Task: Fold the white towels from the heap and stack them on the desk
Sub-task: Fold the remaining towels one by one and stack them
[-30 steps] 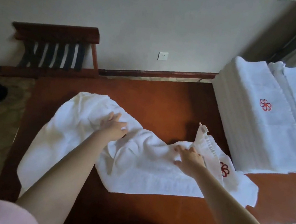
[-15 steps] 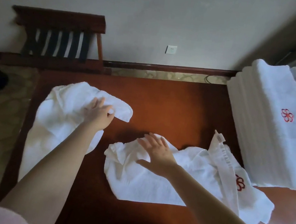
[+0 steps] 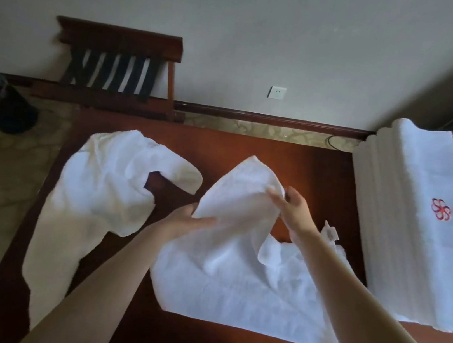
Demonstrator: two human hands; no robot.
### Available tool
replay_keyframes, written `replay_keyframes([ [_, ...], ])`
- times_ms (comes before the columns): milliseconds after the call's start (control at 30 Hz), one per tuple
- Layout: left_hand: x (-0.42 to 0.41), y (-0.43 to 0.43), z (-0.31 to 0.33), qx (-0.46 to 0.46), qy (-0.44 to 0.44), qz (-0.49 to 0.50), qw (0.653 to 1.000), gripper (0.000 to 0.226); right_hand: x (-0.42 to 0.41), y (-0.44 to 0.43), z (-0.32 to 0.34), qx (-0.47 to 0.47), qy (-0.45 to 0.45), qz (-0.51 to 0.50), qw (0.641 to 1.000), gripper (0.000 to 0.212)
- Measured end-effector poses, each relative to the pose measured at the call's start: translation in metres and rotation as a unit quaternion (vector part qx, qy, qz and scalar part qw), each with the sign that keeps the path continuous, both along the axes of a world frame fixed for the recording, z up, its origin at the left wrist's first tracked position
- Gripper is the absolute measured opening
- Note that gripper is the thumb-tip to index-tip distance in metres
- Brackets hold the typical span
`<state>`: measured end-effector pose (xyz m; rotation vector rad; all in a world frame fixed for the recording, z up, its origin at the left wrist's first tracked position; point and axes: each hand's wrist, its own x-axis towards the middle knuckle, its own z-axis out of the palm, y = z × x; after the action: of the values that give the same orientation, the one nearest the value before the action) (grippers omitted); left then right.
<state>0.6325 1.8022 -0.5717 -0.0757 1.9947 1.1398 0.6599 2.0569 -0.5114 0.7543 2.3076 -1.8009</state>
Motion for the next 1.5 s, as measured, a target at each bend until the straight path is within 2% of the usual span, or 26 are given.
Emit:
replay_keyframes([
  [33, 0.001, 0.006, -0.003, -0.034, 0.007, -0.028, 0.999, 0.101, 0.0, 0.014, 0.001, -0.001, 0.002, -0.026, 1.0, 0.032],
  [67, 0.001, 0.011, -0.005, -0.083, 0.027, -0.069, 0.994, 0.095, -0.001, 0.028, 0.001, 0.002, 0.003, -0.05, 0.999, 0.029],
  [167, -0.005, 0.024, -0.006, -0.162, 0.082, -0.133, 0.974, 0.034, -0.007, 0.061, 0.003, 0.025, 0.016, -0.098, 0.995, 0.014],
  [200, -0.009, 0.028, -0.001, -0.164, 0.094, -0.128, 0.974, 0.025, -0.011, 0.07, 0.003, 0.038, 0.02, -0.106, 0.993, 0.011],
  [333, -0.046, 0.053, 0.027, -0.198, 0.196, -0.096, 0.956, 0.027, -0.033, 0.105, 0.005, 0.117, 0.016, -0.116, 0.986, 0.015],
  [400, -0.071, 0.074, 0.042, -0.263, 0.25, -0.094, 0.927, 0.027, -0.051, 0.124, 0.008, 0.132, 0.02, -0.122, 0.984, 0.011],
  [467, -0.095, 0.094, 0.055, -0.336, 0.307, -0.093, 0.885, 0.016, -0.071, 0.138, 0.013, 0.154, 0.023, -0.11, 0.982, 0.013],
  [533, -0.117, 0.113, 0.061, -0.364, 0.344, -0.061, 0.864, 0.007, -0.091, 0.149, 0.016, 0.186, 0.026, -0.102, 0.977, 0.017],
  [667, -0.142, 0.143, 0.056, -0.312, 0.365, 0.004, 0.877, 0.039, -0.116, 0.164, 0.005, 0.138, 0.013, -0.144, 0.98, 0.026],
  [733, -0.138, 0.155, 0.047, -0.301, 0.343, -0.015, 0.889, 0.055, -0.113, 0.162, -0.008, 0.136, -0.015, -0.122, 0.983, 0.041],
  [833, -0.115, 0.162, 0.026, -0.305, 0.331, -0.073, 0.89, 0.059, -0.093, 0.153, -0.035, 0.171, -0.059, -0.085, 0.98, 0.061],
  [933, -0.084, 0.158, 0.011, -0.318, 0.365, -0.078, 0.872, 0.045, -0.066, 0.142, -0.051, 0.223, -0.071, -0.029, 0.972, 0.049],
  [1033, -0.048, 0.151, 0.002, -0.322, 0.364, -0.089, 0.869, 0.034, -0.035, 0.134, -0.055, 0.283, -0.062, 0.063, 0.955, 0.036],
  [1133, -0.009, 0.144, -0.008, -0.314, 0.364, -0.145, 0.865, 0.03, 0.001, 0.136, -0.054, 0.345, -0.111, 0.16, 0.918, 0.051],
  [1200, 0.02, 0.142, -0.015, -0.28, 0.36, -0.171, 0.873, 0.036, 0.026, 0.138, -0.055, 0.364, -0.175, 0.197, 0.893, 0.058],
  [1267, 0.048, 0.146, -0.023, -0.25, 0.323, -0.206, 0.889, 0.051, 0.052, 0.137, -0.059, 0.368, -0.217, 0.199, 0.882, 0.055],
  [1367, 0.078, 0.145, -0.039, -0.269, 0.265, -0.273, 0.885, 0.074, 0.084, 0.123, -0.063, 0.348, -0.242, 0.182, 0.887, 0.046],
  [1500, 0.071, 0.129, -0.044, -0.282, 0.252, -0.31, 0.872, 0.078, 0.119, 0.098, -0.062, 0.314, -0.256, 0.138, 0.904, 0.047],
])
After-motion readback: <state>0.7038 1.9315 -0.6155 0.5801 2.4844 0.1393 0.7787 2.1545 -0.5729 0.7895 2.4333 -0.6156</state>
